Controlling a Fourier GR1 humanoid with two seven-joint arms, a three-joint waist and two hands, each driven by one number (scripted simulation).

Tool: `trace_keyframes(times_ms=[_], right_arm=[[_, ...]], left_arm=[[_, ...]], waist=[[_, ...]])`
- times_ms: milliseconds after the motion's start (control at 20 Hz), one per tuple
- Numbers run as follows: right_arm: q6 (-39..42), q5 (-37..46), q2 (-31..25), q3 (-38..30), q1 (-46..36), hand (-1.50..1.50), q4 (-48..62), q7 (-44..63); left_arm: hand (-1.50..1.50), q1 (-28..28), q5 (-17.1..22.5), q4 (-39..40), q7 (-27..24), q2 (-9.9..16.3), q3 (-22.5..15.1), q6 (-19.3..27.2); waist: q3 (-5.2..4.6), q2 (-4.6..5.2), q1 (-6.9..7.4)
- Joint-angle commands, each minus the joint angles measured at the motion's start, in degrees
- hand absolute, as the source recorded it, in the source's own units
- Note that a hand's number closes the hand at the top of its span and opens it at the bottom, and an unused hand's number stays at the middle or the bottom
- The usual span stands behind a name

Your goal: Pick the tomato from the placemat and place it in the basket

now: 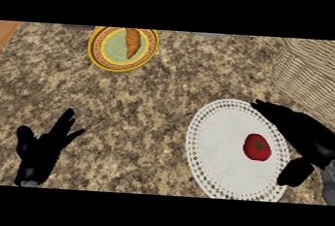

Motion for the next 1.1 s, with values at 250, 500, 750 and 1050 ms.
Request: trace_keyframes(times_ms=[250,500,750,1050], right_arm=[[0.9,6.6,3.7,4.5,-1.4,-1.5,6.1,1.9],[-1.0,7.7,4.0,3.2,0.2,-1.5,8.1,-2.3],[-2.8,10.2,6.0,3.8,-1.0,-1.5,12.7,-4.5],[-5.8,12.5,8.1,3.4,0.4,-1.5,14.3,-6.4]], left_arm=[[0.0,5.3,-0.5,1.7,3.1,0.8,-0.4,-1.6],[0.0,3.6,-1.6,3.3,3.5,-0.1,0.0,-1.1],[0.0,2.6,-3.1,3.0,5.1,-2.1,-1.2,0.2],[0.0,1.8,-3.9,5.2,3.1,-2.5,0.2,-0.7]], waist=[[-0.68,0.55,0.61],[-0.68,0.56,0.12],[-0.65,0.65,0.34],[-0.68,0.65,-0.09]])
